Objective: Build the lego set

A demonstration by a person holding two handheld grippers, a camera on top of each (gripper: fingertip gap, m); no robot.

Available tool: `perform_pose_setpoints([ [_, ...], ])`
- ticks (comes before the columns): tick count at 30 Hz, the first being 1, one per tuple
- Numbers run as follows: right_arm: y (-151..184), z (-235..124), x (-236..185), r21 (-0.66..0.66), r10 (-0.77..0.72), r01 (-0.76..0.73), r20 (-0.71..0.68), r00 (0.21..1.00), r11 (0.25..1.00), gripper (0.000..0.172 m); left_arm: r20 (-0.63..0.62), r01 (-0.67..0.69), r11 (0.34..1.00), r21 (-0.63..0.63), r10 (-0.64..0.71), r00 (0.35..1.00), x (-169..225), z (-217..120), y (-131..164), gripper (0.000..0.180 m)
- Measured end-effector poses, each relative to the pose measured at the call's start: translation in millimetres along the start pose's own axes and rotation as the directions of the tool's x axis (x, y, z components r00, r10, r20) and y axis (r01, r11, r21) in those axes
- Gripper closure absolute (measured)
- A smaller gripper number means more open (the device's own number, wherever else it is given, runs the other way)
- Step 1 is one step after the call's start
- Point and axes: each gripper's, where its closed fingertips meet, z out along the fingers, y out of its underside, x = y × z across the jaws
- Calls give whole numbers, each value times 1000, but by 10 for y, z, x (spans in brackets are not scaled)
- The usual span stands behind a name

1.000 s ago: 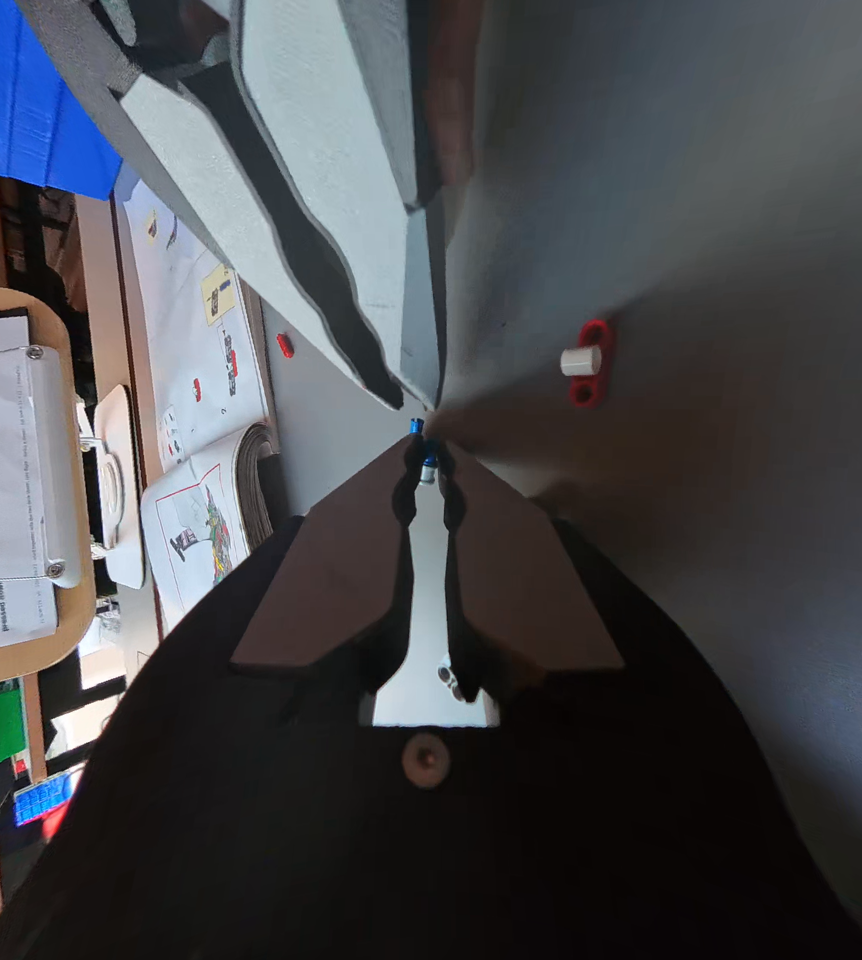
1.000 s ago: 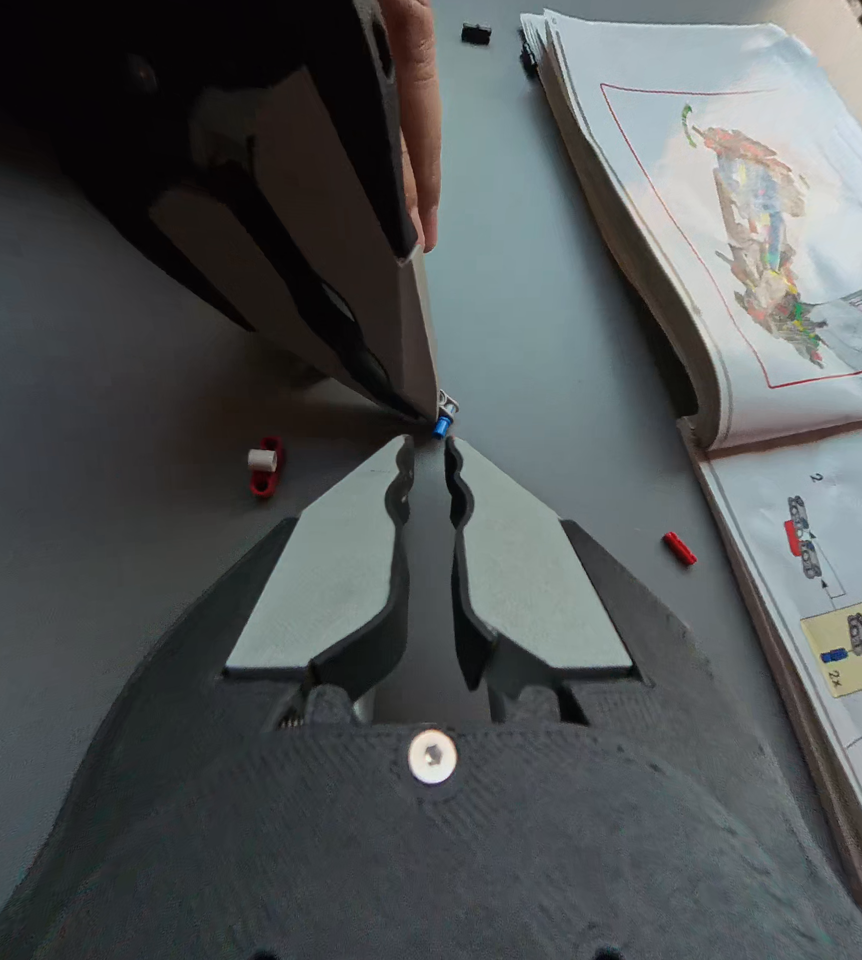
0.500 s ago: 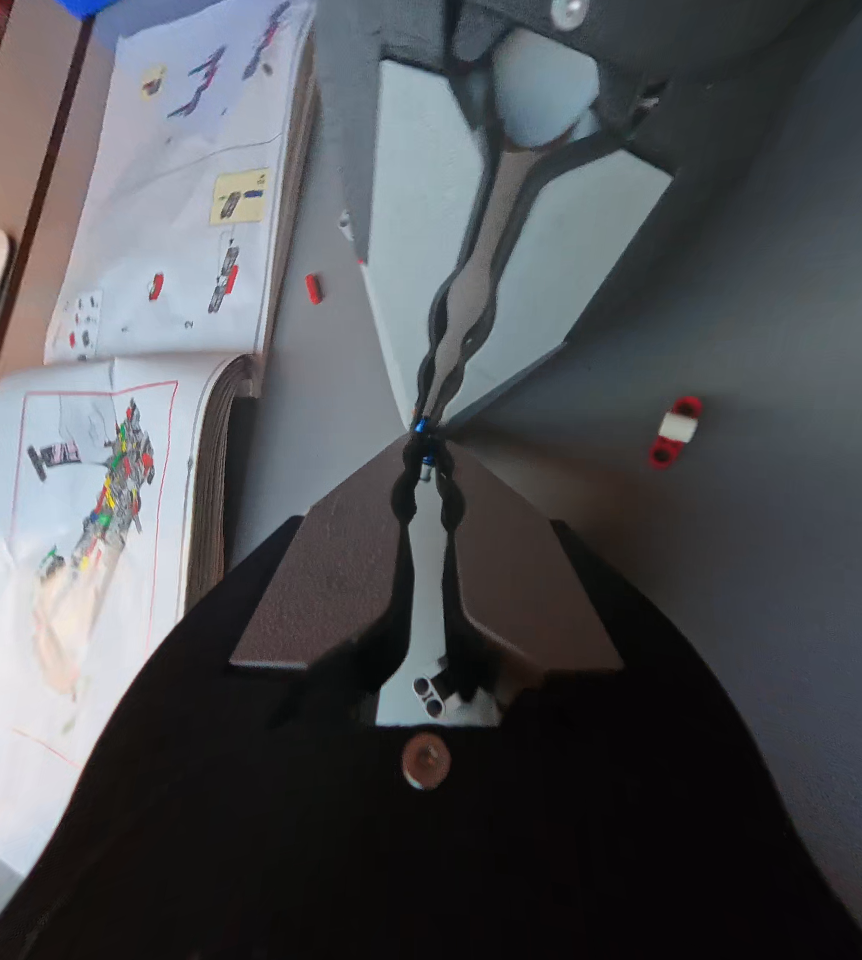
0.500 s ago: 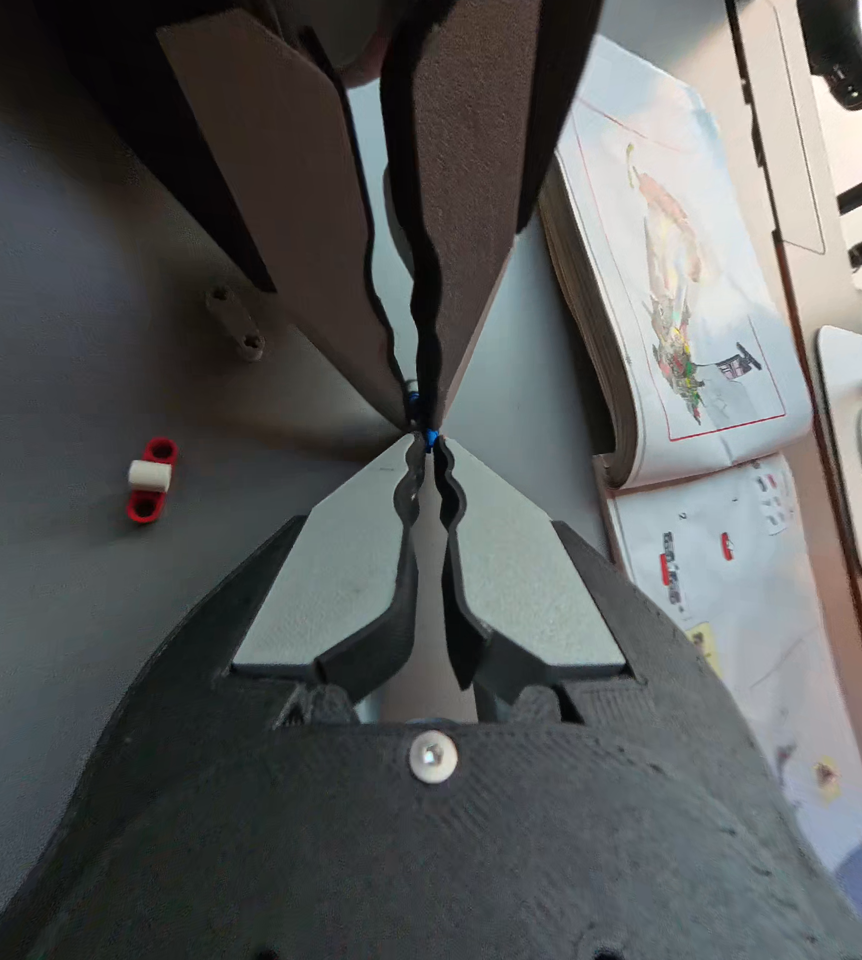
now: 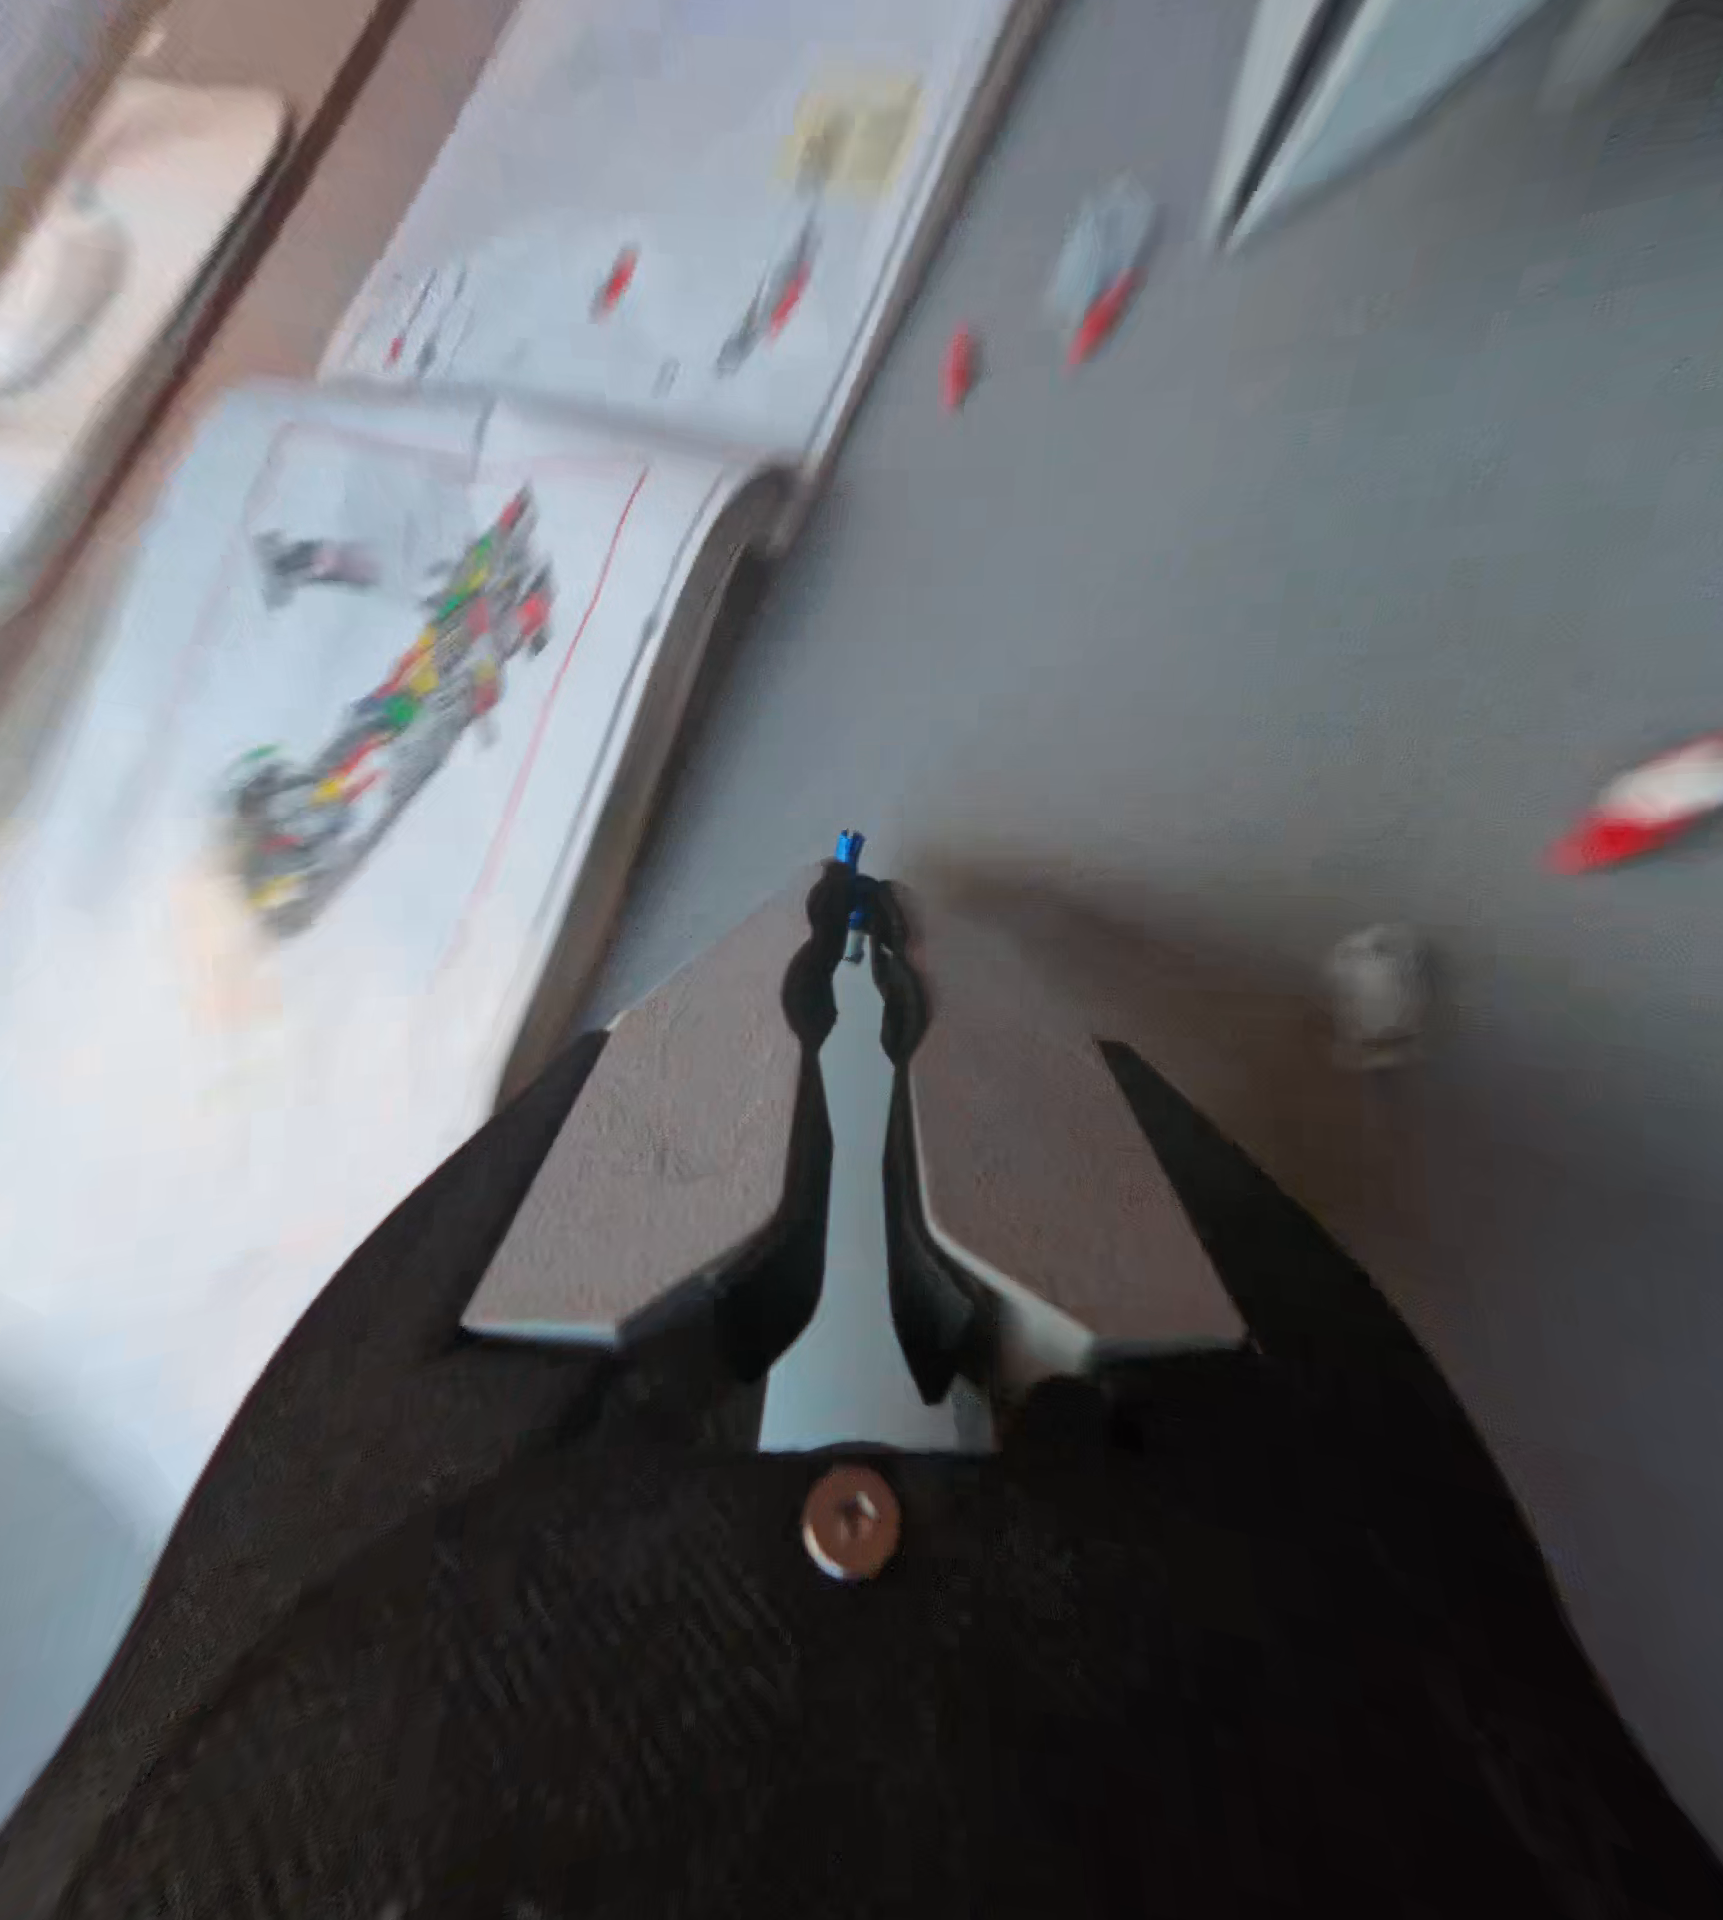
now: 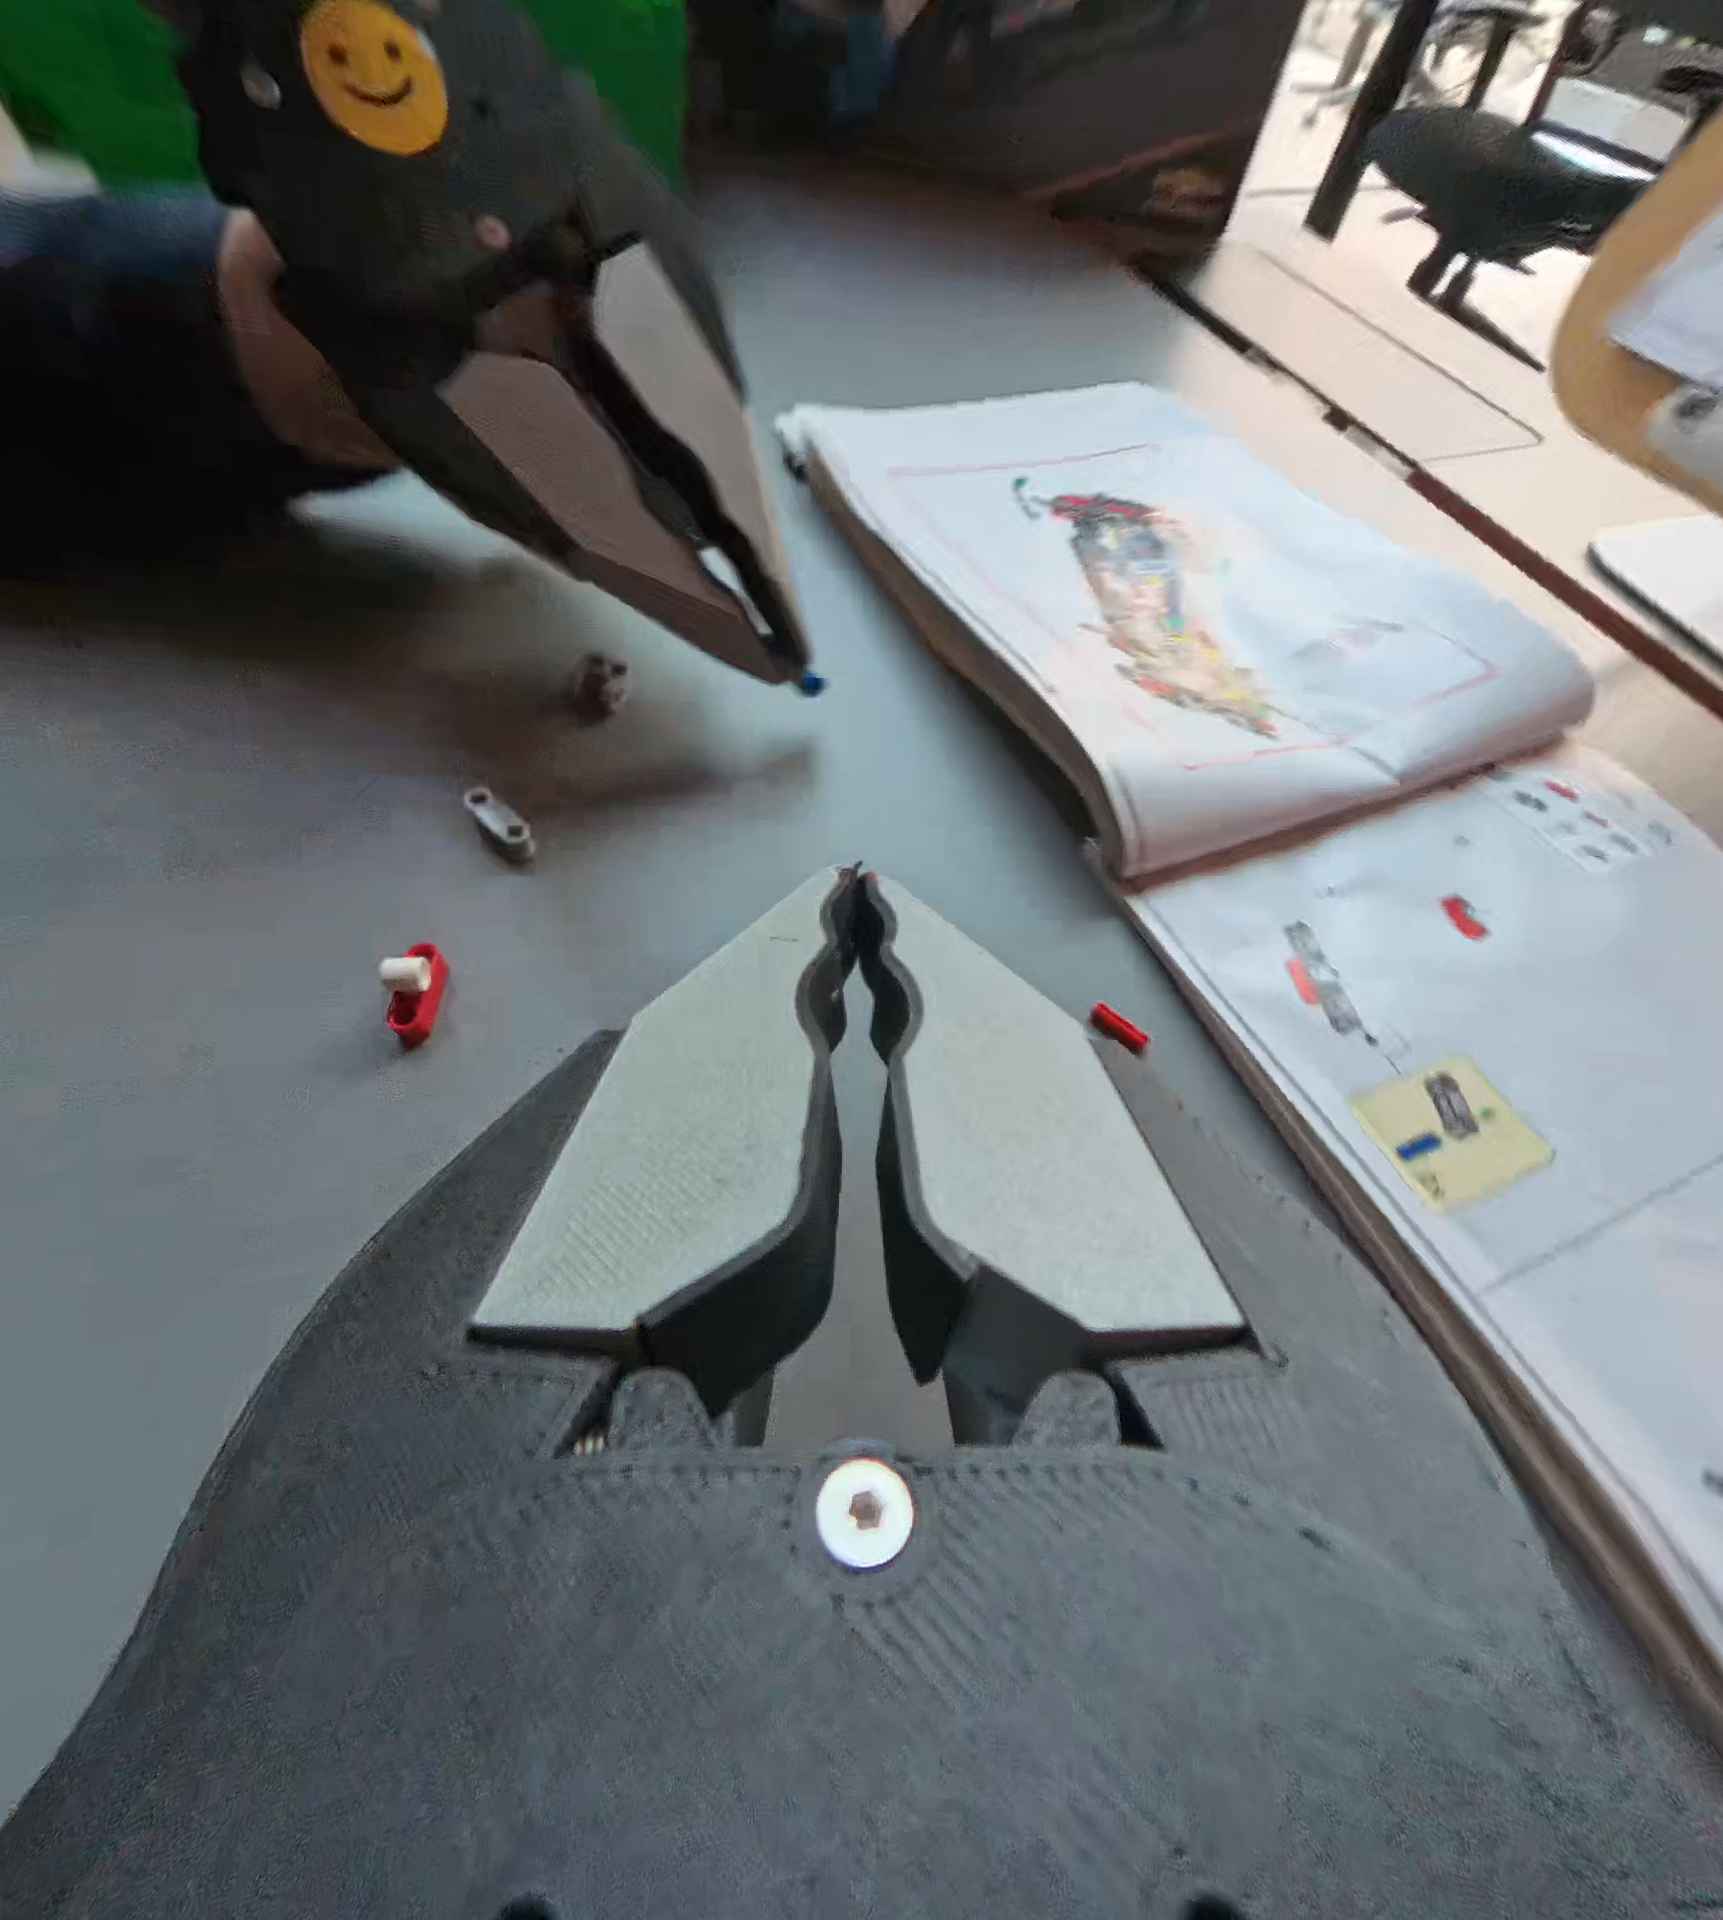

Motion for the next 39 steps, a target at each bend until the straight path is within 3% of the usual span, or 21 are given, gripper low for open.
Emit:
perform_pose_setpoints([
  [1,-14,-58,53,37,69,-69,16,998,997,172,-146,117,977,176,-91,985,101,-146,-246,180],
  [3,-48,-7,30,57,134,-139,80,988,989,172,-82,28,974,224,-10,997,109,-191,-432,178],
  [5,-85,86,-95,46,140,-149,160,977,988,172,-165,84,960,268,-40,985,272,-156,-621,178],
  [7,-165,99,-142,84,150,-171,212,966,982,172,-302,225,916,332,-123,945,359,-202,-754,178],
  [9,-252,63,-118,135,199,-239,257,946,962,172,-487,447,813,372,-239,840,372,-314,-882,178],
  [12,-416,-13,-105,208,244,-327,344,907,922,163,-663,678,646,351,-340,667,255,-430,-976,178],
  [16,-619,-45,-99,283,249,-372,389,887,884,161,-764,797,526,297,-370,529,191,-476,-1005,178],
  [24,-686,112,-118,261,296,-438,443,846,860,170,-827,864,456,215,-386,409,250,-418,-1029,178],
  [29,-632,170,-155,168,371,-539,559,742,825,168,-816,858,472,204,-401,415,296,-356,-1012,178],
  [32,-545,205,-124,136,352,-471,494,795,872,171,-780,838,506,205,-433,452,300,-277,-961,178],
  [35,-631,264,-33,189,415,-537,446,793,822,171,-634,726,594,346,-423,648,191,-278,-958,178],
  [37,-670,328,45,222,480,-613,447,755,758,172,-427,569,699,433,-397,813,93,-242,-923,178],
  [39,-691,393,114,260,521,-653,427,739,712,172,-188,371,808,457,-320,929,-3,-207,-875,178],
])
